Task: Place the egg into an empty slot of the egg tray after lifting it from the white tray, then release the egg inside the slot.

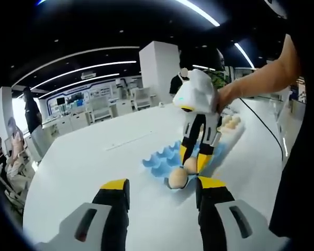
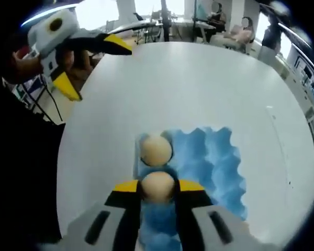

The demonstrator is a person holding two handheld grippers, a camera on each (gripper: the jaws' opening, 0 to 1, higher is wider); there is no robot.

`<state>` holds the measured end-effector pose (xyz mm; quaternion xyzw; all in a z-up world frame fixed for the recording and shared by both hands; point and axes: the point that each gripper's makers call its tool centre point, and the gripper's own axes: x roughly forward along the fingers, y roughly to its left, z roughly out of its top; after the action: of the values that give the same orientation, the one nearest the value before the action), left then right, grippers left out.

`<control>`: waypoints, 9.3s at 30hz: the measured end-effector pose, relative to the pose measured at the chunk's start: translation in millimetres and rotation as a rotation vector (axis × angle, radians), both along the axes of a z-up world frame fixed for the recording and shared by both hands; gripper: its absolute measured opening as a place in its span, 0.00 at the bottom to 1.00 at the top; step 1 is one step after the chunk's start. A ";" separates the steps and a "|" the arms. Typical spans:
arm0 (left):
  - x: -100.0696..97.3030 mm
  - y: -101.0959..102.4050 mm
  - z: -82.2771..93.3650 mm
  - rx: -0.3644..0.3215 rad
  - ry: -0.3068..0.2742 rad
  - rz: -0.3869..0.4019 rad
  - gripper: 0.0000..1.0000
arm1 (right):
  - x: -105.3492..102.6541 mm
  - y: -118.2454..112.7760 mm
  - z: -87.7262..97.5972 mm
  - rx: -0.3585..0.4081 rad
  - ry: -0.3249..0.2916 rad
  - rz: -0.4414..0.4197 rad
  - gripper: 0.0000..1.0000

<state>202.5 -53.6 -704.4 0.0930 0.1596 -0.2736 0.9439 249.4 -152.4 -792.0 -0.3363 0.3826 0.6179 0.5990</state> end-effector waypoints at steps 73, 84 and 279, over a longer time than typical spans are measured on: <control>3.5 -23.2 2.0 -0.049 0.076 0.023 0.80 | 15.2 -120.7 39.9 0.388 -0.155 -0.326 0.52; 6.1 -25.2 6.0 -0.062 0.065 0.025 0.79 | 23.8 -204.7 35.5 0.344 -0.203 -0.555 0.39; 2.2 -12.7 -13.3 -0.093 0.161 0.019 0.80 | -4.2 -65.7 26.0 -0.051 -0.063 0.008 0.24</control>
<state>204.7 -66.3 -717.7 0.0252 0.2232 -0.2782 0.9339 245.3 -218.2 -766.0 -0.3720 0.3779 0.5994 0.5995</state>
